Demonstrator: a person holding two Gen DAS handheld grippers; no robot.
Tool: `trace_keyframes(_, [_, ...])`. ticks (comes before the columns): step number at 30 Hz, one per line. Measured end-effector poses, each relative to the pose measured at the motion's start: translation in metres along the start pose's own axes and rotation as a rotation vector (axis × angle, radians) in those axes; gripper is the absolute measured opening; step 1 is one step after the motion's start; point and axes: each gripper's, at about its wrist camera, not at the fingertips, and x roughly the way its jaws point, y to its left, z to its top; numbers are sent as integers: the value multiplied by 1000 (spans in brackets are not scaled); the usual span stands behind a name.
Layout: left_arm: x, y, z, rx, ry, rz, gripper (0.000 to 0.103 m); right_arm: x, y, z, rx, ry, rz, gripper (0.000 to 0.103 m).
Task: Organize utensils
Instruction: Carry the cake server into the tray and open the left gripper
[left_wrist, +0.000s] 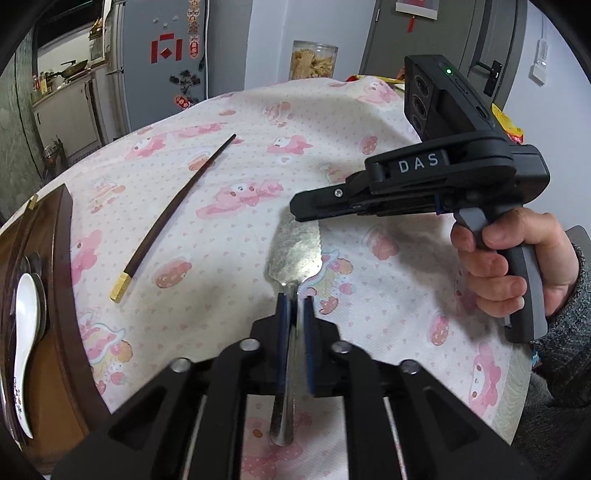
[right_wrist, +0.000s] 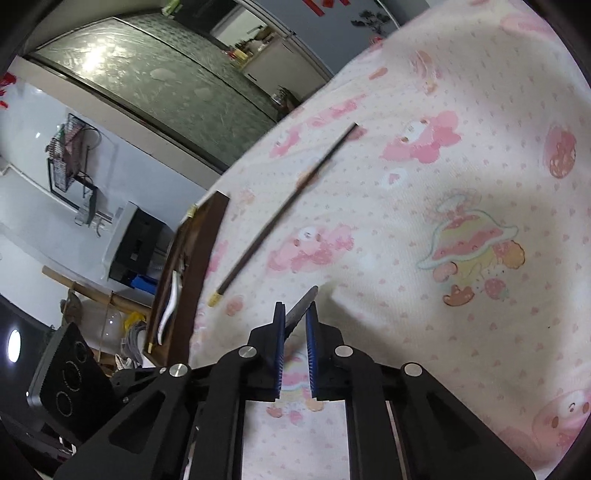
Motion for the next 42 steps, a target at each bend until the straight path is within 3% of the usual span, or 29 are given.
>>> trace_keyframes(4, [-9, 1, 2, -20, -16, -24, 22, -7, 11, 3, -24, -22, 25, 8])
trace_keyframes(6, [-12, 1, 0, -25, -22, -13, 38, -11, 18, 4, -37, -32, 26, 8])
trace_keyframes(8, [-12, 0, -3, -14, -21, 9, 38, -14, 25, 5, -50, -38, 34, 7])
trace_keyframes(10, [-11, 3, -6, -20, -7, 13, 35, -17, 34, 5, -63, -41, 59, 6])
trace_keyframes(11, [-9, 4, -8, -20, 2, 12, 22, -19, 38, 5, -70, -46, 63, 5])
trace_keyframes(12, [-10, 4, -10, -16, 4, 1, 18, -21, 44, 5, -81, -49, 68, 5])
trace_keyframes(13, [-13, 3, -11, -13, -5, -4, 7, -22, 50, 5, -92, -52, 71, 4])
trace_keyframes(17, [-27, 1, -14, 7, -21, 38, 8, -22, 66, 8, -117, -50, 86, 4])
trace_keyframes(25, [-88, 38, -18, -50, -84, 116, 8, 1, 129, 19, -184, -32, 168, 4])
trace_keyframes(32, [-120, 93, -32, -102, -78, 257, 8, 68, 177, 35, -186, 47, 255, 4])
trace_keyframes(42, [-108, 157, -40, -187, -9, 312, 10, 153, 175, 49, -127, 137, 255, 6])
